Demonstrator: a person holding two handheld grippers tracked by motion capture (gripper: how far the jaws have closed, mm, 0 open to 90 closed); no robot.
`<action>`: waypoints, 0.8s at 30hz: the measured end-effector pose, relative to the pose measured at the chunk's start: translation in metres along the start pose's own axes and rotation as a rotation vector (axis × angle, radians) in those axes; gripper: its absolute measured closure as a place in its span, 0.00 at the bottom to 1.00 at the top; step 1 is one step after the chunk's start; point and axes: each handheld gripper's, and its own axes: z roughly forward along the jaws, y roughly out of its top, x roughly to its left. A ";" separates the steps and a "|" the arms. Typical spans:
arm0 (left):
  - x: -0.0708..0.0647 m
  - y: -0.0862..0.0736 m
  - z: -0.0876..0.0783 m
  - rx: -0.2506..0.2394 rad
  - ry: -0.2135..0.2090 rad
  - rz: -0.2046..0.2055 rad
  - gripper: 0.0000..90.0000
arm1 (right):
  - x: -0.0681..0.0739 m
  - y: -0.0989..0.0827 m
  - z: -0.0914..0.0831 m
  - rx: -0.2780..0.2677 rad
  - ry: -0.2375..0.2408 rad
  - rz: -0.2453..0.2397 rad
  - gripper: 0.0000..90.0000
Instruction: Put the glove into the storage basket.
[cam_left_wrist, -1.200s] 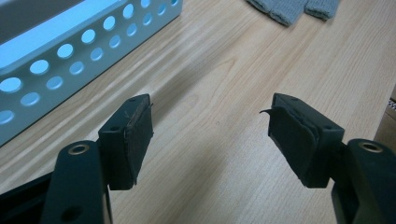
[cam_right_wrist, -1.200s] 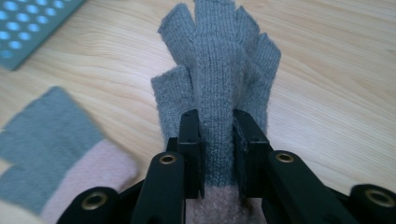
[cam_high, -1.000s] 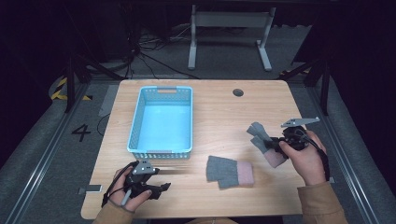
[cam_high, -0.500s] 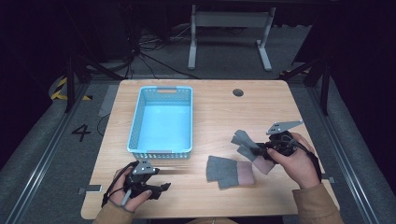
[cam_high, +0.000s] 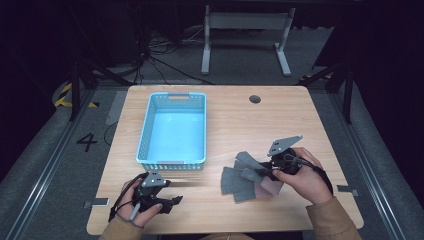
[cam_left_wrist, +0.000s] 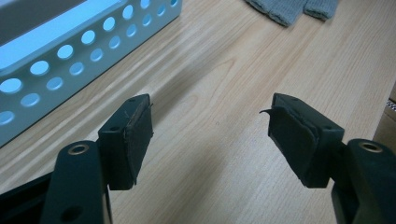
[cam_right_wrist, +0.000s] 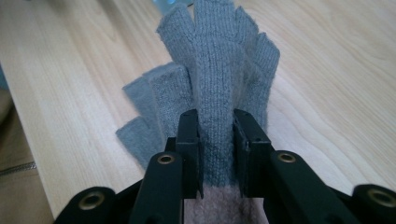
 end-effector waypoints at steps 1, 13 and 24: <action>0.000 0.000 0.000 0.000 0.000 0.000 0.35 | 0.000 0.000 0.000 0.000 0.000 0.000 0.83; 0.001 0.000 -0.001 0.001 0.000 0.004 0.35 | 0.011 0.003 0.026 0.059 0.057 -0.096 0.83; 0.000 0.000 -0.001 0.000 -0.001 0.003 0.35 | 0.015 0.002 0.041 0.090 0.084 -0.167 0.81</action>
